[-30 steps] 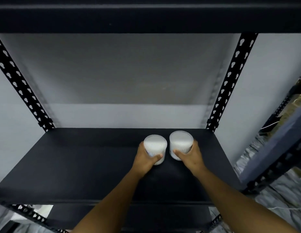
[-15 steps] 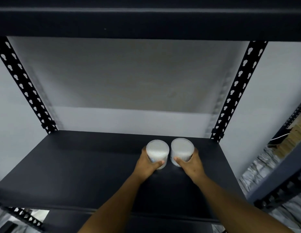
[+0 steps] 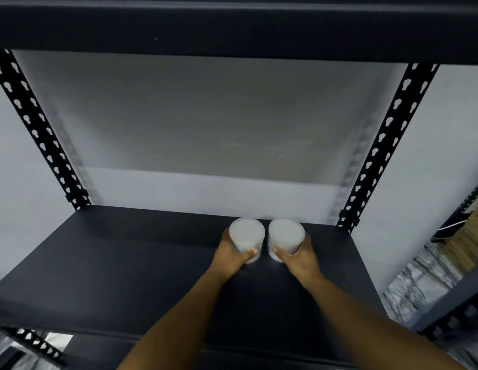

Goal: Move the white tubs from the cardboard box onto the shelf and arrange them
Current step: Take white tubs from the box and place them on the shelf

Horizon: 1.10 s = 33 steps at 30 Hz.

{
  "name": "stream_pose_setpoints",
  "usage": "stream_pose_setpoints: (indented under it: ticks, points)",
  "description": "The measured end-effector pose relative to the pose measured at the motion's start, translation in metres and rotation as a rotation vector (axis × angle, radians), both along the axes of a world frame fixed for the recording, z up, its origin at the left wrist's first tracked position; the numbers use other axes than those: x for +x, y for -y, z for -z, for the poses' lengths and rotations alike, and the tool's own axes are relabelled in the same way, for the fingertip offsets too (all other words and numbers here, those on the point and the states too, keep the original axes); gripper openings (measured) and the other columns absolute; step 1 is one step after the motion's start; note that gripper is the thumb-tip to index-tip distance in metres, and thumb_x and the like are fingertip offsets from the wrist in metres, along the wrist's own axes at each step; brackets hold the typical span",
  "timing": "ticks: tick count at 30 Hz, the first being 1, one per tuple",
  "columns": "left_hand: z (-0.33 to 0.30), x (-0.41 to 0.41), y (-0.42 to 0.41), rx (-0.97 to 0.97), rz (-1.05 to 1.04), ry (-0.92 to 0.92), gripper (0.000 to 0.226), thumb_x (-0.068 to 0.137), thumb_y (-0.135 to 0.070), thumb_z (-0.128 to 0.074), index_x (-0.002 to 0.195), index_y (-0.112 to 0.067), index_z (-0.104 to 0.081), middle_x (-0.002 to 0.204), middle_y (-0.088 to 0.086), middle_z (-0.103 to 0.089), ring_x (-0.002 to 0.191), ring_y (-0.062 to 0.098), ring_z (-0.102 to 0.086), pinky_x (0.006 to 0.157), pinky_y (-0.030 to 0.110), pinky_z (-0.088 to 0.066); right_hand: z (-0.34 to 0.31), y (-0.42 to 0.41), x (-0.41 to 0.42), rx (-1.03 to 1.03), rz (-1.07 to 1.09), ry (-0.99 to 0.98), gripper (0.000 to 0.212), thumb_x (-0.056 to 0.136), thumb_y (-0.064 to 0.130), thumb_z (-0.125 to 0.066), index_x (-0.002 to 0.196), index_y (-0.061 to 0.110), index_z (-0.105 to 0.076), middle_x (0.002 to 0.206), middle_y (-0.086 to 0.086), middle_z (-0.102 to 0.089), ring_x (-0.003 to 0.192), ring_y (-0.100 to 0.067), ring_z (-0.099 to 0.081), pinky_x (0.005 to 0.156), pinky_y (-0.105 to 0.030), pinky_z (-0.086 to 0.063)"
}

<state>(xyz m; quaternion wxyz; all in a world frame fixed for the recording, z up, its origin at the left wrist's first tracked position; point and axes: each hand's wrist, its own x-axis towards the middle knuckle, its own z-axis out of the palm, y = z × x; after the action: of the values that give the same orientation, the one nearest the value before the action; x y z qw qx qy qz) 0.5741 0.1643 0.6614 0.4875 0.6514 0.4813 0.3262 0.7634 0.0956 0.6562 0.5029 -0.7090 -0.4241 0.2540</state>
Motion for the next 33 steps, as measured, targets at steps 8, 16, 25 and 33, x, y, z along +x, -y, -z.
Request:
stream_pose_setpoints:
  ticks: [8, 16, 25, 33]
  points:
    - [0.000, 0.001, -0.010, -0.023, -0.007, 0.000, 0.091, 0.071, -0.021, -0.082, 0.143, -0.022, -0.025, 0.138, 0.000, -0.043, 0.125, 0.019, -0.045, 0.102, 0.033, -0.042, -0.005, -0.009, 0.004, -0.068, -0.028, -0.011, 0.092, 0.069, 0.023, -0.084, 0.141, 0.013, -0.028, 0.137, -0.005, -0.045, 0.127, -0.023, -0.044, 0.096, -0.024, -0.036]
    - [-0.006, 0.002, -0.014, -0.038, -0.012, -0.089, 0.109, 0.067, -0.026, -0.084, 0.148, -0.015, -0.012, 0.147, 0.005, -0.034, 0.134, 0.025, -0.037, 0.111, 0.045, -0.035, -0.007, -0.001, 0.010, -0.134, -0.071, 0.067, 0.086, 0.070, 0.024, -0.083, 0.139, 0.013, -0.032, 0.136, -0.004, -0.045, 0.126, -0.022, -0.045, 0.100, -0.030, -0.040]
    - [-0.007, -0.021, 0.013, -0.065, -0.064, -0.232, 0.097, 0.081, -0.032, -0.072, 0.152, -0.014, -0.008, 0.155, 0.009, -0.027, 0.140, 0.026, -0.031, 0.113, 0.041, -0.031, -0.002, 0.024, 0.002, -0.258, 0.000, 0.063, 0.094, 0.079, 0.033, -0.073, 0.150, 0.011, -0.016, 0.150, -0.012, -0.034, 0.137, -0.029, -0.036, 0.111, -0.045, -0.035]
    - [-0.007, -0.055, 0.048, 0.023, 0.017, -0.373, 0.066, 0.092, -0.031, -0.058, 0.147, -0.013, -0.027, 0.151, 0.009, -0.031, 0.139, 0.026, -0.031, 0.115, 0.038, -0.028, -0.010, 0.063, -0.042, -0.231, -0.044, 0.104, 0.070, 0.089, 0.030, -0.063, 0.147, 0.015, -0.027, 0.148, -0.011, -0.034, 0.134, -0.026, -0.037, 0.108, -0.036, -0.034]
